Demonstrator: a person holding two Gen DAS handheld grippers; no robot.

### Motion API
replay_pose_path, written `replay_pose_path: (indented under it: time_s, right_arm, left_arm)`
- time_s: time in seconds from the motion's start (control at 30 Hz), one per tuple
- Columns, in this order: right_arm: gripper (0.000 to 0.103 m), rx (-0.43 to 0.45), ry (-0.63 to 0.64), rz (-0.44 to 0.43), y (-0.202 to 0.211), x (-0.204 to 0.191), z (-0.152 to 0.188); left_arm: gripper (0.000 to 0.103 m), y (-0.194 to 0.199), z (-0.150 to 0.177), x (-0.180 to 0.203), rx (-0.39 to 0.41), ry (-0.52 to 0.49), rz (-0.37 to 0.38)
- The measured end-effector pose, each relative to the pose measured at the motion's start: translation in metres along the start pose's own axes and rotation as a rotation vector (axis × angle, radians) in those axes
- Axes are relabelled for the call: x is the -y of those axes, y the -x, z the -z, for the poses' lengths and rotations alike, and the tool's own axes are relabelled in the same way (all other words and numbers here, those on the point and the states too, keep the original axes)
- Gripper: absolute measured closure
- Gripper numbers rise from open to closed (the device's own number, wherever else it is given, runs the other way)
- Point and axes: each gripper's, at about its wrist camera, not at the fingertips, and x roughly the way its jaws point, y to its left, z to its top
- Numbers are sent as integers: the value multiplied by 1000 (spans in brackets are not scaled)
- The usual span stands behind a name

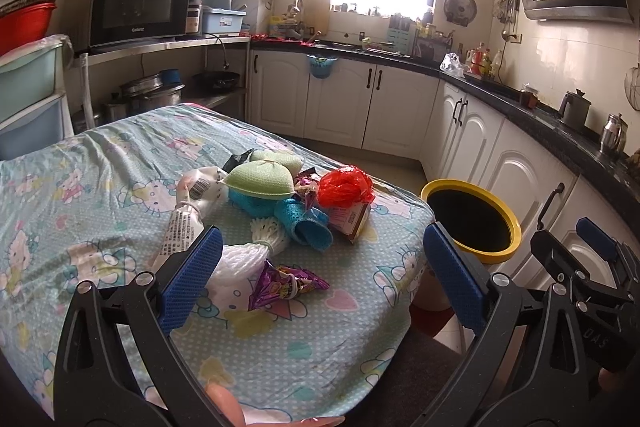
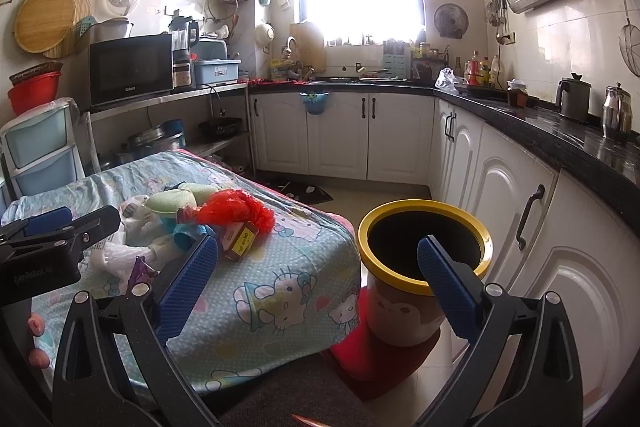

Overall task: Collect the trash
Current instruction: 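Move both tools toward the pile of trash on the bed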

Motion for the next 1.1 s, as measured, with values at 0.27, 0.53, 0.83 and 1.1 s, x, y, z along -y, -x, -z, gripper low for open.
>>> replay_pose_path:
  time_s: [0.27,0.53,0.83,1.1]
  right_arm:
    - [6,-11,3,-3,-1,-1,1]
    - [6,-17,4,-3,-2,0,1]
    - [6,-37,21,-17,-4,-3,2]
    - [6,-72,51,-70,-15,-12,-2]
  left_arm:
    - [10,0,0,-2,2,1,-1]
    - [10,0,-1,-4,-1,0,-5]
    - [10,-1,-2,-9,-3,14,-10]
    - [10,-1,-7,-27,13,68,-38]
